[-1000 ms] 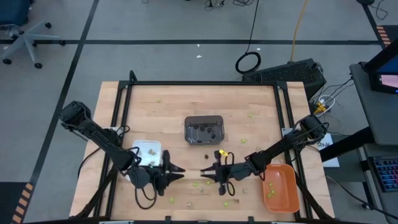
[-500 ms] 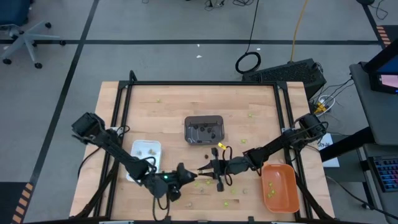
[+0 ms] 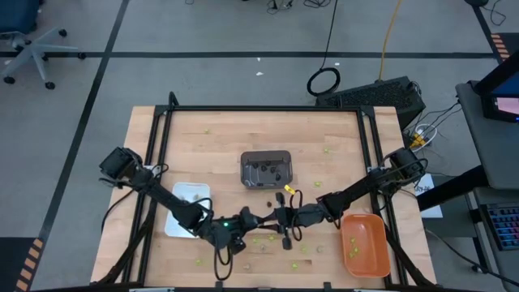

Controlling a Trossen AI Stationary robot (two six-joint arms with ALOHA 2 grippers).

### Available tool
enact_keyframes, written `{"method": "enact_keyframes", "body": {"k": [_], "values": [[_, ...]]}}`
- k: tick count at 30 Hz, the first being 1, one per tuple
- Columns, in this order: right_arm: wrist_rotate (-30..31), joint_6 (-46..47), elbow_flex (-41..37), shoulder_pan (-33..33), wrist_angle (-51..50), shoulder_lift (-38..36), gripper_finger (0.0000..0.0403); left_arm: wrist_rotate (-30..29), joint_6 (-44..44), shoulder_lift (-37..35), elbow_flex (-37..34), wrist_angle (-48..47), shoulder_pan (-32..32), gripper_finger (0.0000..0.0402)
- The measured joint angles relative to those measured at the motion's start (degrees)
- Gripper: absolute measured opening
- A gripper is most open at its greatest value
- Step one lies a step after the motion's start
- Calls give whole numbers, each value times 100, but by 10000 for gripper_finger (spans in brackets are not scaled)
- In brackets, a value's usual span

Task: Sort Halloween decoration
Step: Put the white skull toy into the white bin

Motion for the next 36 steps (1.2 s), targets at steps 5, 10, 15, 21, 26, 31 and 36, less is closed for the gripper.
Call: {"method": "enact_keyframes", "body": {"k": [5,10,15,21,26,31,36], "values": [[-29,83,-11,4,-59,9,39,250,430,81,0,82,71,138],[-23,266,-4,2,-10,7,39,411,489,81,2,228,71,107],[-38,297,-4,6,-9,7,39,474,585,81,-2,269,67,73],[-43,302,-4,7,-18,6,39,485,594,83,-9,272,67,49],[-22,545,-4,2,-33,5,48,502,580,83,-9,278,67,46],[10,815,1,4,-196,-2,115,515,468,85,-9,291,62,45],[15,873,7,4,-403,-4,196,513,155,85,-9,300,-10,45]]}}
